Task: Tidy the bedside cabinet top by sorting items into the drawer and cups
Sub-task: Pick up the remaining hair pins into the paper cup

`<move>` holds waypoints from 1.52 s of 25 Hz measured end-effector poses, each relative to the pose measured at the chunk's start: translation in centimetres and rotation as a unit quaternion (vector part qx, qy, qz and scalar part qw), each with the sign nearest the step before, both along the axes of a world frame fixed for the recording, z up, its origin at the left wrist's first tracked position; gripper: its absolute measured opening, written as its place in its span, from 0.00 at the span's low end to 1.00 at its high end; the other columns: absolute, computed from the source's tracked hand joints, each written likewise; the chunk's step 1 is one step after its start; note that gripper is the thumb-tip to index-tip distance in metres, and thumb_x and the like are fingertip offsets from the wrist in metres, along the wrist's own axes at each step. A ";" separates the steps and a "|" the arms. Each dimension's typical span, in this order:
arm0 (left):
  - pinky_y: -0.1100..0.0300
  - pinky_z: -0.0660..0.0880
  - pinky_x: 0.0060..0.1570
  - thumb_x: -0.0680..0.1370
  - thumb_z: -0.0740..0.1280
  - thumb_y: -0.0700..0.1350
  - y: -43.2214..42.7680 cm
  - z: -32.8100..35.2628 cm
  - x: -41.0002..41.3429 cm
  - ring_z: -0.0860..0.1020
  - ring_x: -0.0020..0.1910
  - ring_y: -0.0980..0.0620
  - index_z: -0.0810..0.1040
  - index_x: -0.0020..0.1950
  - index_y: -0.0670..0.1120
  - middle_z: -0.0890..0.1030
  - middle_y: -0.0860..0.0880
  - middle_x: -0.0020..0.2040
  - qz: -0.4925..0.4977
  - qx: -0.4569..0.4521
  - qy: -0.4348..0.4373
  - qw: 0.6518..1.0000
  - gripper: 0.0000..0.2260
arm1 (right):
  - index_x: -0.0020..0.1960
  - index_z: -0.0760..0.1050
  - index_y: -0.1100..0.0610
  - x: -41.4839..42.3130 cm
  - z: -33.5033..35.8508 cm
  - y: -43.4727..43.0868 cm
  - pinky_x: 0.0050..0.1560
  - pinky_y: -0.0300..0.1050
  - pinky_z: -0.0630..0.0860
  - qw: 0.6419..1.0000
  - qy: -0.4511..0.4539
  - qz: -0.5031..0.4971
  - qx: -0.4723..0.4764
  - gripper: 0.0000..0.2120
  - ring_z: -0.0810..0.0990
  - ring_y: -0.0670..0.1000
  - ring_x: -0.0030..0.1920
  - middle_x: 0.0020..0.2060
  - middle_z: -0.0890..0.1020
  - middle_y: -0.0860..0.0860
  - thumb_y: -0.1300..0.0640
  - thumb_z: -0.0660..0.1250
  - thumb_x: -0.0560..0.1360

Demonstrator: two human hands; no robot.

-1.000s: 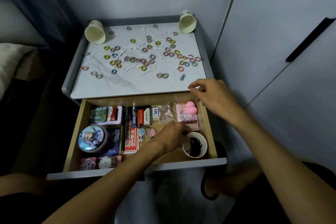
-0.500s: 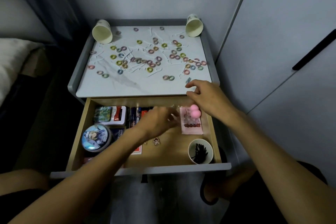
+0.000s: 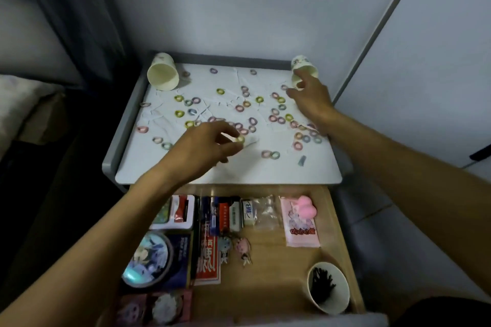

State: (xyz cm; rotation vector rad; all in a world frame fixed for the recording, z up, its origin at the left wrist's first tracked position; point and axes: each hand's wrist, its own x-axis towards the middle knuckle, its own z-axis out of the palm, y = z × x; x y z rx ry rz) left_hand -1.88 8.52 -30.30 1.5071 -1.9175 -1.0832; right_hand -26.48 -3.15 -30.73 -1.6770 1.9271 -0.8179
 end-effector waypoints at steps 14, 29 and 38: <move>0.60 0.78 0.46 0.76 0.70 0.49 -2.5 -1.7 3.3 0.81 0.45 0.60 0.77 0.60 0.54 0.82 0.57 0.52 0.109 -0.008 0.052 0.993 0.13 | 0.63 0.79 0.55 4.0 1.9 -4.1 0.39 0.23 0.70 0.990 -0.099 -0.072 -0.076 0.13 0.78 0.45 0.50 0.54 0.80 0.47 0.58 0.63 0.79; 0.53 0.76 0.47 0.66 0.76 0.58 1.1 -1.9 0.5 0.79 0.53 0.49 0.56 0.73 0.59 0.80 0.51 0.60 0.065 -0.098 -0.121 0.986 0.42 | 0.55 0.78 0.50 4.4 0.5 8.7 0.48 0.40 0.79 0.975 -0.156 0.159 0.005 0.09 0.82 0.44 0.44 0.44 0.84 0.50 0.59 0.67 0.77; 0.50 0.78 0.45 0.67 0.77 0.53 0.3 -2.5 -0.2 0.79 0.43 0.50 0.59 0.66 0.56 0.78 0.52 0.48 0.057 -0.034 -0.069 0.995 0.35 | 0.52 0.80 0.58 -4.5 -6.2 3.8 0.46 0.46 0.73 0.983 0.176 -0.001 -0.043 0.08 0.77 0.51 0.46 0.48 0.80 0.54 0.56 0.66 0.79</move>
